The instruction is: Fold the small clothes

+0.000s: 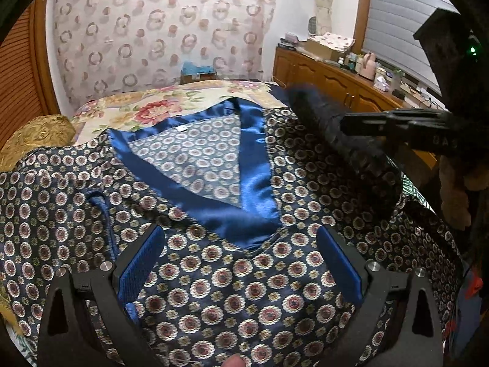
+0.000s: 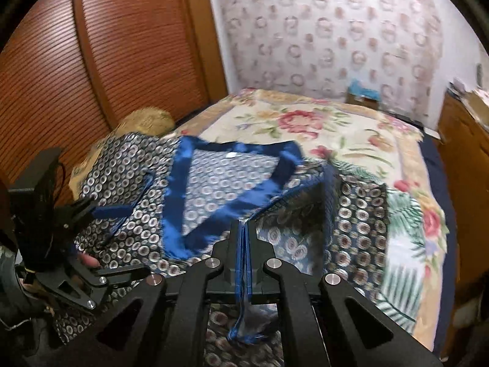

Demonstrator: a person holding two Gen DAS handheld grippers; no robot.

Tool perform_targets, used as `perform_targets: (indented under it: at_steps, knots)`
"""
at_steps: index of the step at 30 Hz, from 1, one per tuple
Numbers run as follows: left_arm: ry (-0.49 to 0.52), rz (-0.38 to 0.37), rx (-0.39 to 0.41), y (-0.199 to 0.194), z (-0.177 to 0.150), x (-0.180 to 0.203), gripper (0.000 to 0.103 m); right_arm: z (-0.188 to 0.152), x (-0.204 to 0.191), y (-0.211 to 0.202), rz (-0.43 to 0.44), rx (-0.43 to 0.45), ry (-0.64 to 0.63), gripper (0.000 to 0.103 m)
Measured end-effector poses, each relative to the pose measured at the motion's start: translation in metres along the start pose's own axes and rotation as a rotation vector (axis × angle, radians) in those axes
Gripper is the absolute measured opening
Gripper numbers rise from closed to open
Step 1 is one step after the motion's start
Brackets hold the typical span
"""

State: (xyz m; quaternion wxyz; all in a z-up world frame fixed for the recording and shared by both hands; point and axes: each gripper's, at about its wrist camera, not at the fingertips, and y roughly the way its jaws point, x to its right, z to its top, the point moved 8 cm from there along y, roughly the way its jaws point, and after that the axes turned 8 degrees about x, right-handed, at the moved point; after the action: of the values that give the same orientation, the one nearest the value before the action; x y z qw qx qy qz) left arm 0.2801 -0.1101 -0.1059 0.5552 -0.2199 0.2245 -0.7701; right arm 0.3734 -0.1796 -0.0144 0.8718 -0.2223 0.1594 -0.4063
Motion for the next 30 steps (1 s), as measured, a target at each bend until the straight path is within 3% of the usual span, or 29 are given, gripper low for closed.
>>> perform_targets:
  at_steps: [3, 8, 16, 26, 30]
  knots:
    - [-0.007, 0.006, 0.002, -0.002, -0.002, -0.007, 0.100, 0.000, 0.015, 0.005, -0.045, 0.009, 0.020, 0.040]
    - [-0.028, 0.005, -0.001, -0.006, -0.006, -0.025, 0.100, -0.005, 0.035, 0.002, -0.111, 0.021, 0.056, 0.049]
    - [-0.058, 0.063, 0.029, -0.025, 0.000, -0.075, 0.100, -0.027, 0.072, 0.023, -0.241, -0.038, 0.055, 0.049]
    - [-0.120, 0.228, 0.074, -0.052, 0.016, -0.170, 0.099, -0.023, 0.098, 0.057, -0.286, -0.083, 0.074, 0.050]
    - [-0.147, 0.254, 0.067, -0.054, 0.017, -0.199, 0.093, -0.021, 0.108, 0.064, -0.309, -0.094, 0.074, 0.050]
